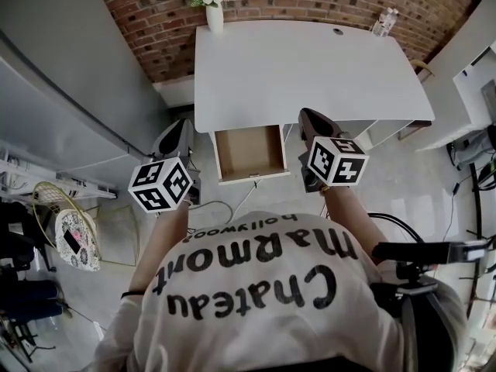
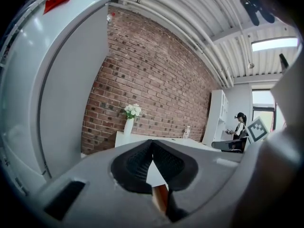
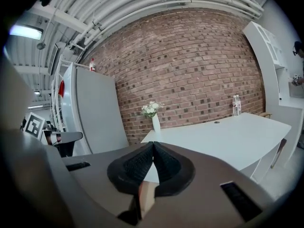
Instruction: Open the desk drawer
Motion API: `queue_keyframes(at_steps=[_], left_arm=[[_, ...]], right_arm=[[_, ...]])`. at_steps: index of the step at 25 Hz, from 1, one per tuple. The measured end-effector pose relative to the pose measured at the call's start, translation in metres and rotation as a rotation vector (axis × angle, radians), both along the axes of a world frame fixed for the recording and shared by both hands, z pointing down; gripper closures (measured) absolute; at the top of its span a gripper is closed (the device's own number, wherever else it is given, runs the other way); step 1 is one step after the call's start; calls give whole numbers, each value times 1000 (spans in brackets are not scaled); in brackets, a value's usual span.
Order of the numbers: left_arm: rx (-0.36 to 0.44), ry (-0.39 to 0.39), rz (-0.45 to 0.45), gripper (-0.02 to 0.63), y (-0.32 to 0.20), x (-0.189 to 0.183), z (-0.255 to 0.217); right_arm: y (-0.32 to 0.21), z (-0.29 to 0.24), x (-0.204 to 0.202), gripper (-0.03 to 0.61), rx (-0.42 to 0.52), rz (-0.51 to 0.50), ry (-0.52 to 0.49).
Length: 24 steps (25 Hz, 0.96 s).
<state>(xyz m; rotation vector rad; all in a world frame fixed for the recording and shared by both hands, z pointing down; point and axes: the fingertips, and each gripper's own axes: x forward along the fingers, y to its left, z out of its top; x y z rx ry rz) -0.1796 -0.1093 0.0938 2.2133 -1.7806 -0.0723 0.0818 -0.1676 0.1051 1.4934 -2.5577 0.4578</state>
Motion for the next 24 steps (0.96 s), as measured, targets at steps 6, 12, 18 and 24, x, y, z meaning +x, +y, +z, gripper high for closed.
queue_keyframes(at_steps=[6, 12, 18, 24], left_arm=[[14, 12, 2, 598, 3, 2, -2], [34, 13, -4, 598, 10, 3, -9], [47, 27, -17, 598, 19, 0, -12], [43, 45, -41, 598, 27, -7, -10]], right_arm=[[-1, 0, 4, 565, 2, 1, 13], [4, 0, 5, 565, 9, -1, 14], [11, 2, 7, 565, 0, 3, 13], [16, 3, 9, 565, -5, 5, 23]])
